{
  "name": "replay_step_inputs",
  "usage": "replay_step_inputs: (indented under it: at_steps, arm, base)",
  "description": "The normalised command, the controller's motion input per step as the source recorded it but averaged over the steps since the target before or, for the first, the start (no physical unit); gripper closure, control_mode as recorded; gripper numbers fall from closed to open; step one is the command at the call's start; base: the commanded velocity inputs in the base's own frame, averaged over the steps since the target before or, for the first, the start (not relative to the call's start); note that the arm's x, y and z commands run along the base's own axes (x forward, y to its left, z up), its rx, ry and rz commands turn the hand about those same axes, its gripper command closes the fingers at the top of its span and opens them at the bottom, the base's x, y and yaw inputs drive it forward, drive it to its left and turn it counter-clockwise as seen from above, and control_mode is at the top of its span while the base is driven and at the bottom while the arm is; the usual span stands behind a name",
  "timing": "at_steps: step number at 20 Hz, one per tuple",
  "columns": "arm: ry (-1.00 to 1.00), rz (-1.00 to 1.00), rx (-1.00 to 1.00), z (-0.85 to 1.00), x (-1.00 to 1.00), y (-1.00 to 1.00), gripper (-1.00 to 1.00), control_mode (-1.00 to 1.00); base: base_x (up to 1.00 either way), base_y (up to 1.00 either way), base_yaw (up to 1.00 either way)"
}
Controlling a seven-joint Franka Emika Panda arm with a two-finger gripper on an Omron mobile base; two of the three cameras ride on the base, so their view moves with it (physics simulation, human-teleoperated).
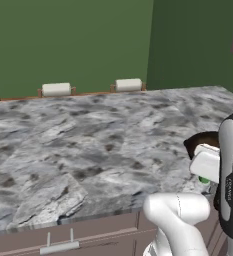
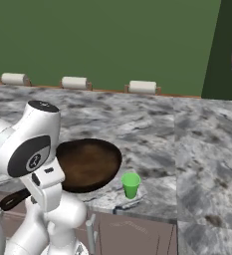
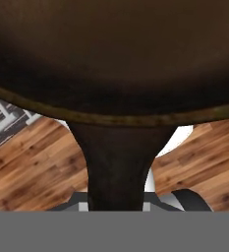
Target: Pick the cup and pan and place them in the sink. Then turn on the water.
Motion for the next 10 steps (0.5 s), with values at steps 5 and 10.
replay_step_inputs:
  at_steps: [5,10]
  arm:
    - [0.00,0.00,0.00,0.03,0.00,0.09,1.00,-1.00]
    - [0.00,0.00,0.00,0.01,0.00,0.00,1.00,-1.00]
  base:
    - [0.00,0.00,0.00]
    - [0.00,0.00,0.00]
